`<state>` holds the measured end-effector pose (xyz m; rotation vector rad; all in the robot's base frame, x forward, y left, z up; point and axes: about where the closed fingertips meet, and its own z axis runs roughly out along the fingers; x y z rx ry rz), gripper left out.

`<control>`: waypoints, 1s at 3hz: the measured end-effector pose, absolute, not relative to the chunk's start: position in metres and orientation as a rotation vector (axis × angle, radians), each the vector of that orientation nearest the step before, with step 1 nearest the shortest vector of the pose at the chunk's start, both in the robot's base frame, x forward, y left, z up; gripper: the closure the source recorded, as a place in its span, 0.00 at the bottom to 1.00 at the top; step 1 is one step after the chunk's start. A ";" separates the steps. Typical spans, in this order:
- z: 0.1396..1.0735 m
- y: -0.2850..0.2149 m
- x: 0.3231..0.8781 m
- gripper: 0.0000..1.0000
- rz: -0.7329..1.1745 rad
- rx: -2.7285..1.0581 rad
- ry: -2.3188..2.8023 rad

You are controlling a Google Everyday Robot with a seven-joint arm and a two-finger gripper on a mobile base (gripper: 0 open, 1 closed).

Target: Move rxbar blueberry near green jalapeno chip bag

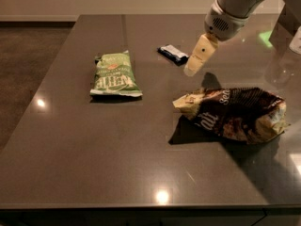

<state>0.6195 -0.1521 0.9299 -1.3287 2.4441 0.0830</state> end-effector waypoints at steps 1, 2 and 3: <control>0.919 -0.141 0.650 0.00 0.063 -1.245 2.452; 0.908 -0.134 0.679 0.00 0.020 -1.145 2.468; 0.893 -0.131 0.704 0.00 -0.006 -1.057 2.508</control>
Offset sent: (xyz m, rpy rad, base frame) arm 0.0940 0.0256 -0.0307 0.0104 -0.1114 -0.2379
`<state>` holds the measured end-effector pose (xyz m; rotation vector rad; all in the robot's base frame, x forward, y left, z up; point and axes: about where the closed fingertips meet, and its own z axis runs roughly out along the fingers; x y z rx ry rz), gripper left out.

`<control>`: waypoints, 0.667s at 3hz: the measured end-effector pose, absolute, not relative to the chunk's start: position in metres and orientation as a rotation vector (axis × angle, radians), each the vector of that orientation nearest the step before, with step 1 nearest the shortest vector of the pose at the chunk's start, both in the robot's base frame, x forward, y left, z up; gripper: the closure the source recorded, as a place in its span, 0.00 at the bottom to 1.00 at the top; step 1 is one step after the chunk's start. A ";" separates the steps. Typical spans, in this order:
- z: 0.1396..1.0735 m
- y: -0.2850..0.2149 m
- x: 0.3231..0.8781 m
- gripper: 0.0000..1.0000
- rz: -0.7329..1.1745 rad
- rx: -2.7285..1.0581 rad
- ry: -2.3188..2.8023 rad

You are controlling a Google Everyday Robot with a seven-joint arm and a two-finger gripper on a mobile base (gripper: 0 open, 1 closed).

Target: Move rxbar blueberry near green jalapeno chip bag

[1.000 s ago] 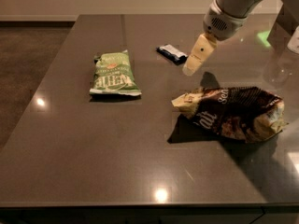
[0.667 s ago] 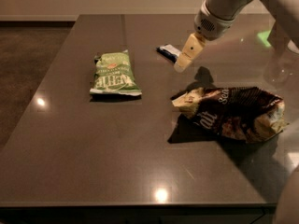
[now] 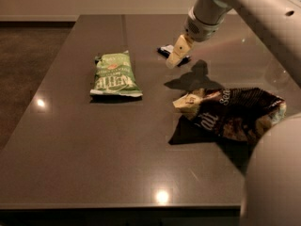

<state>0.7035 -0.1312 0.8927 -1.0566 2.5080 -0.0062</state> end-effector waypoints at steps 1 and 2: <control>0.873 -0.129 0.723 0.00 0.003 -1.015 2.565; 0.852 -0.123 0.736 0.00 0.027 -0.990 2.613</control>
Offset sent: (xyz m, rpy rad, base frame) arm 0.0480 0.0126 -0.0548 0.0178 0.1220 -0.0972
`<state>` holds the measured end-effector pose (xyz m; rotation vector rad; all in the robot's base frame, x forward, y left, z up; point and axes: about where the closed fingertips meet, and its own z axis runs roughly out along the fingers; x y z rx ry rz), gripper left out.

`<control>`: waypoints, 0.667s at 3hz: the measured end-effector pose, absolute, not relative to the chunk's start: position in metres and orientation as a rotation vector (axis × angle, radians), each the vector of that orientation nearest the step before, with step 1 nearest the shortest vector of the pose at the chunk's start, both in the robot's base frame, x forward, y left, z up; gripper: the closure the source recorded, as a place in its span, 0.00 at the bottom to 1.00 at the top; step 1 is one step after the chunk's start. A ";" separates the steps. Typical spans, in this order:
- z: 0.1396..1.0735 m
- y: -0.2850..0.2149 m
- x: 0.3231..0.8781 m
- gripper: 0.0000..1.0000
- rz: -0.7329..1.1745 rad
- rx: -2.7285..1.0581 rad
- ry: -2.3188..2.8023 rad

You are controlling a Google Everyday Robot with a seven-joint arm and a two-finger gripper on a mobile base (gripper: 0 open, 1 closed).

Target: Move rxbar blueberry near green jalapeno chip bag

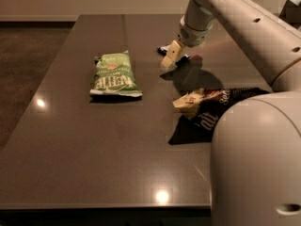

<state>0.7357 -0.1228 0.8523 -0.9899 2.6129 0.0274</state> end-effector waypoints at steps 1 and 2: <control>0.842 -0.116 0.745 0.00 0.047 -0.977 2.631; 0.837 -0.108 0.755 0.00 0.070 -0.977 2.635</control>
Offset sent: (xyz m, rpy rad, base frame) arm 0.0351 0.0214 -0.0083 0.0458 0.0286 -0.0076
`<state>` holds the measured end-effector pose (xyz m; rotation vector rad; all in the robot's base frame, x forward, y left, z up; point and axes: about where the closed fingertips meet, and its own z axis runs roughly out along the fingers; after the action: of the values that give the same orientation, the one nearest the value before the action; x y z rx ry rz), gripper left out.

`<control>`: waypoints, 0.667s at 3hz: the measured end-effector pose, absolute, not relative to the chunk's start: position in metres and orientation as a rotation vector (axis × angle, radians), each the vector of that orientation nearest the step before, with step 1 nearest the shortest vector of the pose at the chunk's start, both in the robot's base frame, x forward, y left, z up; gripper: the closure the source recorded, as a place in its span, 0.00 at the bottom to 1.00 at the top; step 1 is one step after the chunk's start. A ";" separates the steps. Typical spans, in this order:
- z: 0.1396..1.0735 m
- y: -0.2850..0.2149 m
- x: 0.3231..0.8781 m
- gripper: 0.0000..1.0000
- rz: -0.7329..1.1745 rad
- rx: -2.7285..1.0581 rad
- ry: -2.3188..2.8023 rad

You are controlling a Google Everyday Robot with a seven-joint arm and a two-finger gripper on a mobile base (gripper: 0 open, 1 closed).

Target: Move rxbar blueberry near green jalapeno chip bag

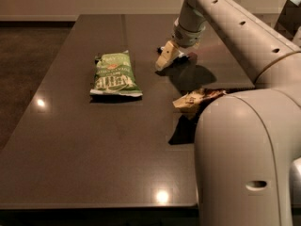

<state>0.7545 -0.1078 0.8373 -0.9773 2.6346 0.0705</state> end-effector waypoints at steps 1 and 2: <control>0.838 -0.100 0.763 0.16 0.101 -0.991 2.625; 0.840 -0.094 0.768 0.47 0.136 -1.010 2.617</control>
Offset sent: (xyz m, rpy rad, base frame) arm 0.0234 0.0130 0.0147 0.0563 0.0138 0.0384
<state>0.7676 -0.0940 0.8400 -1.0098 2.6171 0.1363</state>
